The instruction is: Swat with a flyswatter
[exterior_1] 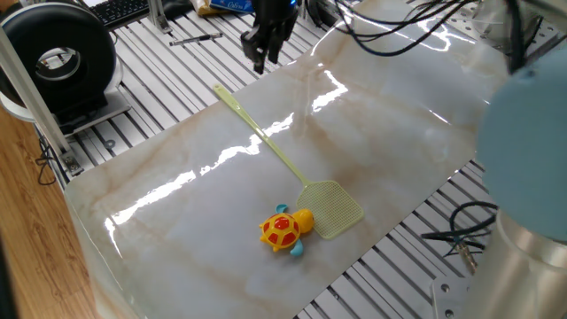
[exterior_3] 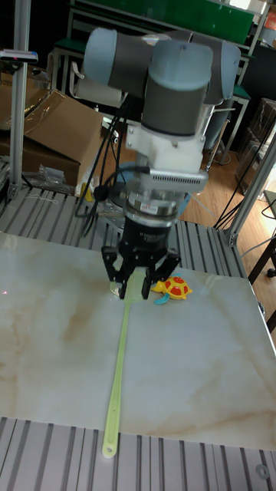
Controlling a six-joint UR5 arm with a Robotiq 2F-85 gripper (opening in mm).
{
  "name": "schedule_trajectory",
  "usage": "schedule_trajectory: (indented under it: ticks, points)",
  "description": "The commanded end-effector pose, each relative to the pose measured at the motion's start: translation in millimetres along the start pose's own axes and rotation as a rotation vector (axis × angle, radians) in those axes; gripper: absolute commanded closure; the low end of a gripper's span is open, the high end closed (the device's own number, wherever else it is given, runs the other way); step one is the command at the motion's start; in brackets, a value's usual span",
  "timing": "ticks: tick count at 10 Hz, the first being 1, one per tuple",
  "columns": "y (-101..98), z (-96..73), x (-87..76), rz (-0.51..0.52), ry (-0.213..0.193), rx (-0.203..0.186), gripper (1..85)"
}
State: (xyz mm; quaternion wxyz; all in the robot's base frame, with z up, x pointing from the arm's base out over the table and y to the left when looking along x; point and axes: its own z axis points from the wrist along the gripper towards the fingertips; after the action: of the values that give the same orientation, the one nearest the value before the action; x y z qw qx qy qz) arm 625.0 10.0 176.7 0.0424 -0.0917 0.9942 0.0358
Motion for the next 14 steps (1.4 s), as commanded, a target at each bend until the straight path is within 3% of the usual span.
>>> schedule_trajectory:
  ticks: [1, 3, 5, 6, 8, 10, 12, 13, 14]
  points:
    - [-5.1, 22.9, -5.7, 0.031, 0.046, 0.014, 44.7]
    - [-10.4, 25.2, -4.4, 0.058, 0.052, 0.035, 46.0]
    - [-16.9, 71.7, -25.0, 0.083, 0.05, 0.053, 46.0]
    - [-10.0, 87.7, -34.1, 0.108, 0.037, 0.02, 45.7]
    - [-8.6, 81.3, -28.1, 0.136, 0.058, 0.015, 46.0]
    - [-23.0, 81.0, -31.6, 0.157, 0.04, 0.07, 46.0]
    - [-22.4, 117.9, -55.7, 0.182, 0.001, 0.083, 47.0]
    - [-14.8, 128.6, -61.6, 0.2, -0.008, 0.051, 47.0]
    - [-17.2, 126.0, -61.7, 0.202, -0.008, 0.059, 47.0]
